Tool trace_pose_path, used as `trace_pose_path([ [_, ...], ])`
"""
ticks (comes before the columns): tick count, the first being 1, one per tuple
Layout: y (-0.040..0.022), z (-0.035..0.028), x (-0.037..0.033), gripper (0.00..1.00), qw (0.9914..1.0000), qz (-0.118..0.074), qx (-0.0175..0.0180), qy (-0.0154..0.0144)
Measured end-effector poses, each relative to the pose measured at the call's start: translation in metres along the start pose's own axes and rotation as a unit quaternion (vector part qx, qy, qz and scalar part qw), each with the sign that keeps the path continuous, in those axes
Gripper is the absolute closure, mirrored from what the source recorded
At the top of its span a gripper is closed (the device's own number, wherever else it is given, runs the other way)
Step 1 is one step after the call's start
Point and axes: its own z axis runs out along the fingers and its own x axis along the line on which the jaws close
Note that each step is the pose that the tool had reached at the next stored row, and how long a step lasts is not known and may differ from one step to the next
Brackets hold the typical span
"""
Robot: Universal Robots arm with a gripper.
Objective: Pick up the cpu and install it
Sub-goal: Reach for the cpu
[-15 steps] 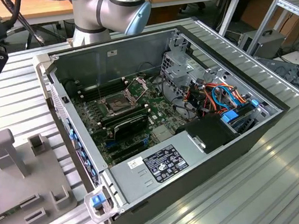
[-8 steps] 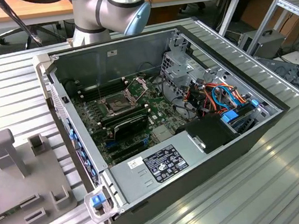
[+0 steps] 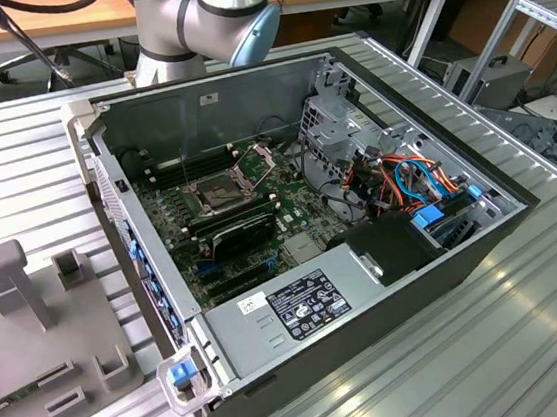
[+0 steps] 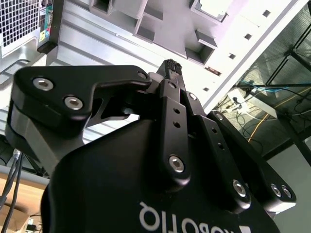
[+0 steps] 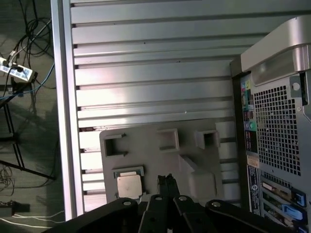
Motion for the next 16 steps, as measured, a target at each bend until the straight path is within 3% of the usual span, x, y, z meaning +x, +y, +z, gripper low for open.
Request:
trace_pose_path([
  [8,-0.0012,0.0019,0.0145,0.89,1.00000,0.000,0.0005,0.0000],
  [16,-0.0023,0.0042,0.0155,0.89,1.00000,0.000,0.0009,0.0002],
])
